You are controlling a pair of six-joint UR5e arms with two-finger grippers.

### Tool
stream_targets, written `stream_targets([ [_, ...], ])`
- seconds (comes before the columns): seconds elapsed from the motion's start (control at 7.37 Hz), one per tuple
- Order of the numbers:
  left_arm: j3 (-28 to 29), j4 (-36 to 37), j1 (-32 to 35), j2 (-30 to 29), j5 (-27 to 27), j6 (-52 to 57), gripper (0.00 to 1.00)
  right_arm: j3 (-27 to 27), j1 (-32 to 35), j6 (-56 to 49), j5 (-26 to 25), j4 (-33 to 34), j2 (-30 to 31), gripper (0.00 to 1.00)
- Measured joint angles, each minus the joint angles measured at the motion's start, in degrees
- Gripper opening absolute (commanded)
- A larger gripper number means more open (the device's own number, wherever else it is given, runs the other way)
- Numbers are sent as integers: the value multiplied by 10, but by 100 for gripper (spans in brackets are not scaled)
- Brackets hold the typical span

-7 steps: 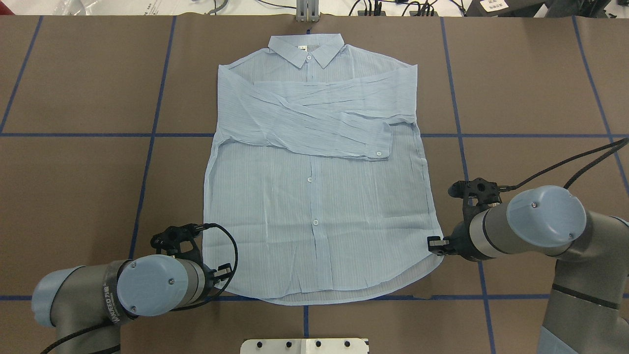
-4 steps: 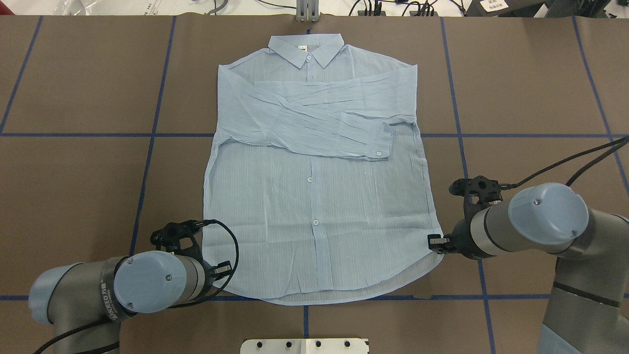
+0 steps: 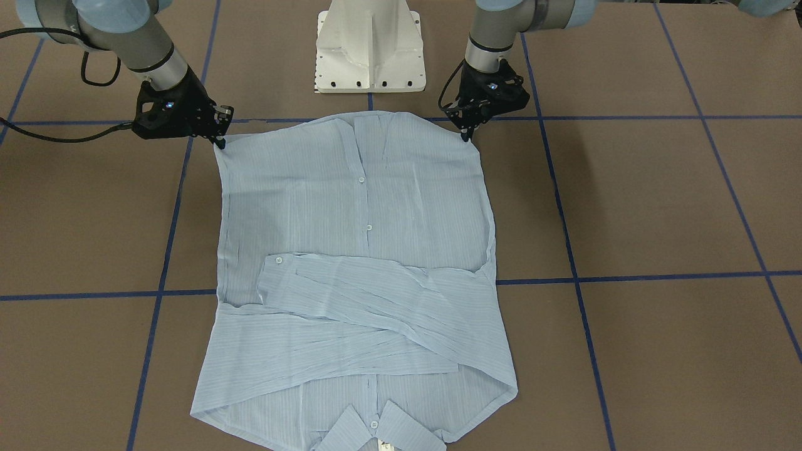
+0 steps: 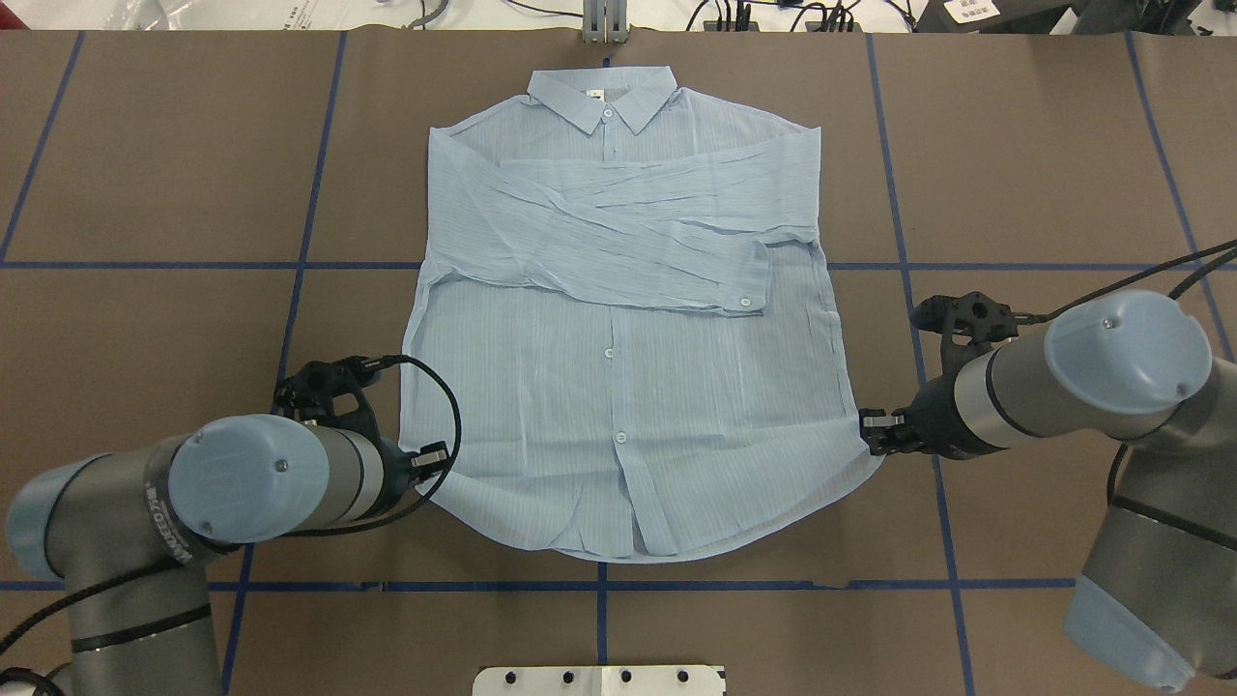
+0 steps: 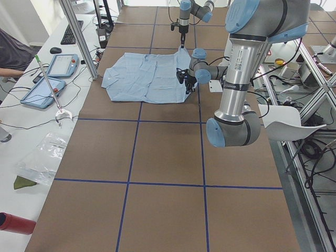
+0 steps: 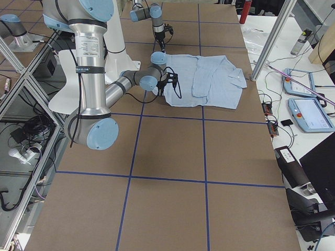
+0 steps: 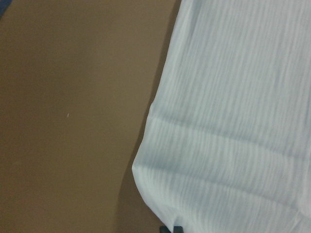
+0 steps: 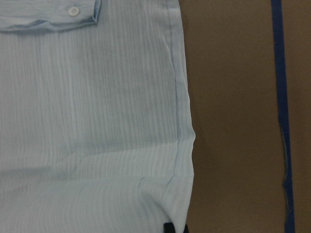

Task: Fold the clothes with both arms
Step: 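Lift the hem with both grippers and fold it toward the collar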

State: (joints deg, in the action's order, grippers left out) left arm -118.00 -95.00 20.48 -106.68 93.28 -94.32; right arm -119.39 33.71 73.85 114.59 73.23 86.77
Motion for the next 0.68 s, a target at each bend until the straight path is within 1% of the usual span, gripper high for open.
stream_targets([
  [0.14,-3,-2,34,-1,14,36,0,1,26,-1,17,1,-8,0],
  [0.41,-1,-7,110,-14,66,100,0,17,78,-3,55,4,-41,0],
  [0.54,9,-11,142,-34,82,119,0,37,102,-3,68,6,-69,0],
  [0.68,34,-21,170,-61,95,129,0,65,123,-3,76,6,-101,0],
])
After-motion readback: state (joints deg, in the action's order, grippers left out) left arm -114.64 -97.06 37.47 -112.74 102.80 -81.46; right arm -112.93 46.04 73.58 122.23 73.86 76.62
